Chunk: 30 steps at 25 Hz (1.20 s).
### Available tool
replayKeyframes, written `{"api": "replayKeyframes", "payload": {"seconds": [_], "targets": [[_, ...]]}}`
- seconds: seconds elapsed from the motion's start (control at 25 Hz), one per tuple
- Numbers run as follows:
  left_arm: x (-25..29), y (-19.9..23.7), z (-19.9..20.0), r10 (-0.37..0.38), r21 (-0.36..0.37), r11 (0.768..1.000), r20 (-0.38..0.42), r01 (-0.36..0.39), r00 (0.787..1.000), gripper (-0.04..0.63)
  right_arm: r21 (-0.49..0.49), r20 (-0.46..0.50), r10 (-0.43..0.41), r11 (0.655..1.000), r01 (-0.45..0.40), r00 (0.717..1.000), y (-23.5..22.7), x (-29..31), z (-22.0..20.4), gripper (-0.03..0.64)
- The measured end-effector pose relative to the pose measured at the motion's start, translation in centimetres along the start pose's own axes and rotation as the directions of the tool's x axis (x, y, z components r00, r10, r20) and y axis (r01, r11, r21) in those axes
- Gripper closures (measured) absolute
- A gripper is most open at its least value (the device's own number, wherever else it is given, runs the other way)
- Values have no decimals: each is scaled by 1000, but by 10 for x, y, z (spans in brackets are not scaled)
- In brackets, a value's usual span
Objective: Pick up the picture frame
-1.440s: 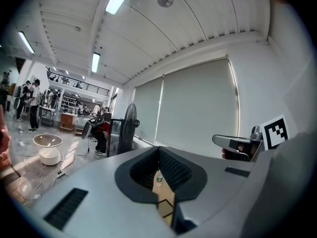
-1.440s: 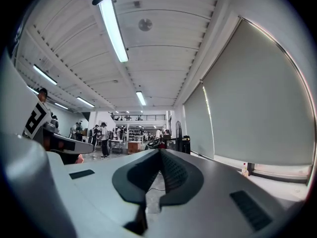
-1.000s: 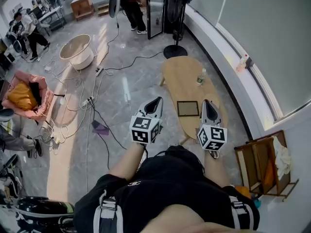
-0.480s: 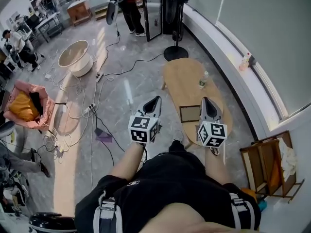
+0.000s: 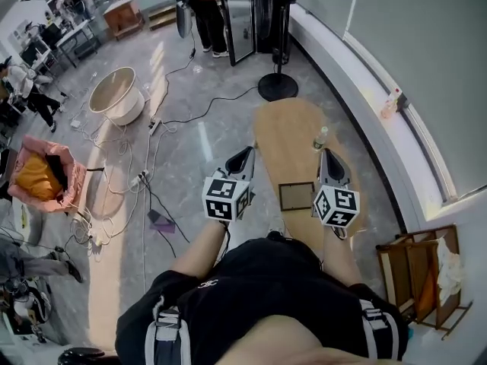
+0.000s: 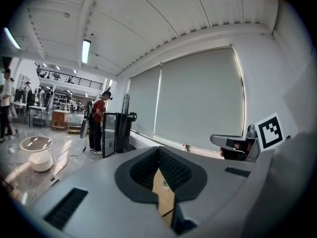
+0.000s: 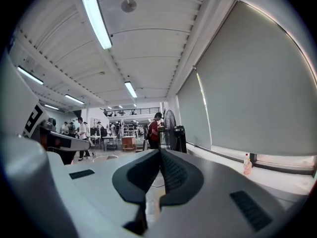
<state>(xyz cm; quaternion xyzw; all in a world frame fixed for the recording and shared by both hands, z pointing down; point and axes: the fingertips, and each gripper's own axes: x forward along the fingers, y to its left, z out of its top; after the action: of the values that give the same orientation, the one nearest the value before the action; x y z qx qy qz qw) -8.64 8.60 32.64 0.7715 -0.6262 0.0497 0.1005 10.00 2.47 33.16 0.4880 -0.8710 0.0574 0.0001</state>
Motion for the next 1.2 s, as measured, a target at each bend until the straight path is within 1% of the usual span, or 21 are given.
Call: {"api": "replayKeyframes", "payload": {"seconds": [0.24,0.36,0.56,0.68,0.96,1.04,1.2], "targets": [[102,-3,23,-21,34,999,-29,22,999,574,26,-11,-6,1000,7,1000,-68,69,8,600],[153,-8,27,-42,61,997,-58,46,997,574,47,-23,-24,999,25,999,-104,102,5,600],[217,-12,30,-55,65,996,-92,61,994,574,50,-50,-35,998,37,998,-149,144,0,600],[242,-7,29,-54,49,997,-113,60,992,574,60,-74,-33,997,38,997,-166,164,-4,600],[281,11,24,-69,29,997,-153,74,986,574,52,-98,-53,997,58,994,-184,200,-8,600],[288,15,22,-89,23,995,-157,94,984,574,52,-108,-70,996,76,992,-185,203,-13,600],[304,19,27,-153,27,987,-153,159,976,574,36,-114,-128,990,133,985,-185,206,-15,600]]}}
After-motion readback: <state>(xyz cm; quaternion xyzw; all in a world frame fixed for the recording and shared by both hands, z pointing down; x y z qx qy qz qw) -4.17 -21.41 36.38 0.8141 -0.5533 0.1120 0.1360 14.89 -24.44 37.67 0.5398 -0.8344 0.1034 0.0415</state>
